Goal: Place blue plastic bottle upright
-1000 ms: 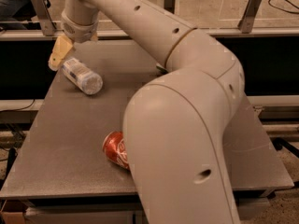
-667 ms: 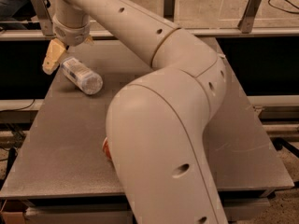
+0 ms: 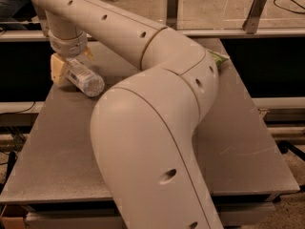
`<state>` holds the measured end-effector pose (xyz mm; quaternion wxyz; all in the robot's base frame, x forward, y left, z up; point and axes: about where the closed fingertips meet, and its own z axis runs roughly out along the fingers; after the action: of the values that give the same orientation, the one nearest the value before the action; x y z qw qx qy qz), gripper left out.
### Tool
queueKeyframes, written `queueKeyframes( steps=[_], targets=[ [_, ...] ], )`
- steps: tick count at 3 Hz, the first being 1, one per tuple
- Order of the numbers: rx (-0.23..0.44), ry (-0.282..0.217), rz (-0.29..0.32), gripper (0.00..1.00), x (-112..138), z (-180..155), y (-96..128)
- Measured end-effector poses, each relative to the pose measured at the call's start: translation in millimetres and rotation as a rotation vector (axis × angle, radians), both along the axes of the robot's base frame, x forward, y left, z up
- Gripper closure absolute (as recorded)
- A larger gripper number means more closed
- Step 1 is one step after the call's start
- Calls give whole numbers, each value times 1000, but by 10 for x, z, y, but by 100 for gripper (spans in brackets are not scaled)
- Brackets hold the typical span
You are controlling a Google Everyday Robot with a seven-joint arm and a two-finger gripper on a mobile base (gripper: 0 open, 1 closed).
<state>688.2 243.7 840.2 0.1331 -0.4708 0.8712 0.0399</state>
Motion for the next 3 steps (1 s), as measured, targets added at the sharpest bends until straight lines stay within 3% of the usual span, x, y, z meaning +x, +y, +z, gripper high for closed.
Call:
queueKeyframes(
  steps=[1, 2, 3],
  targets=[
    [-29, -3, -28, 48, -9, -38, -87],
    [-22, -58, -53, 71, 47, 145, -251],
    [18, -168, -51, 94, 93, 591, -528]
  ],
)
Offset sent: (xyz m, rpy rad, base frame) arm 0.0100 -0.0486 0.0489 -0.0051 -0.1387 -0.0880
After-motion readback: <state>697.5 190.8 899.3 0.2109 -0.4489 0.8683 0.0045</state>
